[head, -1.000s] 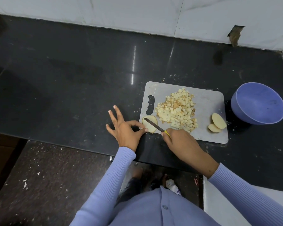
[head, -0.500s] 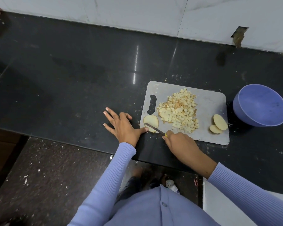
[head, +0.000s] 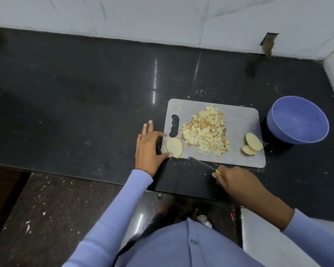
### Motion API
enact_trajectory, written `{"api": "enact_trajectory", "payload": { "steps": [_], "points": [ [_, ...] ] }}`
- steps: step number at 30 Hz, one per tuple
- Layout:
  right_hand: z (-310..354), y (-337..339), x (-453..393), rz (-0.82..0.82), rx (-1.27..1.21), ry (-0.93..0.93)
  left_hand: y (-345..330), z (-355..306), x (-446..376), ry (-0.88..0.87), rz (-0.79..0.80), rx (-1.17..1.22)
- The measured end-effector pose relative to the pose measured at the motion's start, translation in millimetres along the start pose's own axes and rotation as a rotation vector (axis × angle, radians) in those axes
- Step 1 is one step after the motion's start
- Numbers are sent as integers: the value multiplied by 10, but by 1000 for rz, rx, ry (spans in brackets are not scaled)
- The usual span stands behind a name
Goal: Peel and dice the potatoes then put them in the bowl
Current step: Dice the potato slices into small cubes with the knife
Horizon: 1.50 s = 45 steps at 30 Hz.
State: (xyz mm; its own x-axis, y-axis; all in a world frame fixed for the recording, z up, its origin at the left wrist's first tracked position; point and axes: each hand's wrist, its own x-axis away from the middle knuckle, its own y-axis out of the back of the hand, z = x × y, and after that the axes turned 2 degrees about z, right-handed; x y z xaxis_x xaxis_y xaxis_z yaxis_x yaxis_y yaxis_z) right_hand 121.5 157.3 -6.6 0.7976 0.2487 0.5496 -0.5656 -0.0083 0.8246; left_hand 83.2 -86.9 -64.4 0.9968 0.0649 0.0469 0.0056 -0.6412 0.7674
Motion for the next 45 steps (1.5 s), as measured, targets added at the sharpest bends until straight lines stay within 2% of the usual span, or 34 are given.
{"api": "enact_trajectory", "payload": {
  "steps": [4,10,15,18,20,25,31,35,40,45],
  "points": [
    [-91,-4,63,-149,-284,-73,142,85,-208,-318,263,-2],
    [3,-104,79,-245,-430,-142,200,64,-568,-623,536,-180],
    [74,-214,90,-251,-502,-199,212,11,-686,-830,661,-303],
    [91,-251,86,-269,-530,-219,208,59,-710,-913,643,-288],
    [109,-270,80,-270,-541,-234,202,105,-698,-902,615,-248],
    [253,-321,42,-246,-549,-237,151,174,-548,-724,508,-197],
    [509,-313,-91,-225,-569,-198,-59,170,-176,-417,209,-117],
    [716,-262,-215,-217,-547,-168,-201,63,-20,-323,69,-114],
    [824,-230,-297,-232,-532,-147,-258,124,-7,-350,75,-92],
    [798,-277,-258,-248,-552,-183,-144,160,-113,-344,198,53]
  ]
}}
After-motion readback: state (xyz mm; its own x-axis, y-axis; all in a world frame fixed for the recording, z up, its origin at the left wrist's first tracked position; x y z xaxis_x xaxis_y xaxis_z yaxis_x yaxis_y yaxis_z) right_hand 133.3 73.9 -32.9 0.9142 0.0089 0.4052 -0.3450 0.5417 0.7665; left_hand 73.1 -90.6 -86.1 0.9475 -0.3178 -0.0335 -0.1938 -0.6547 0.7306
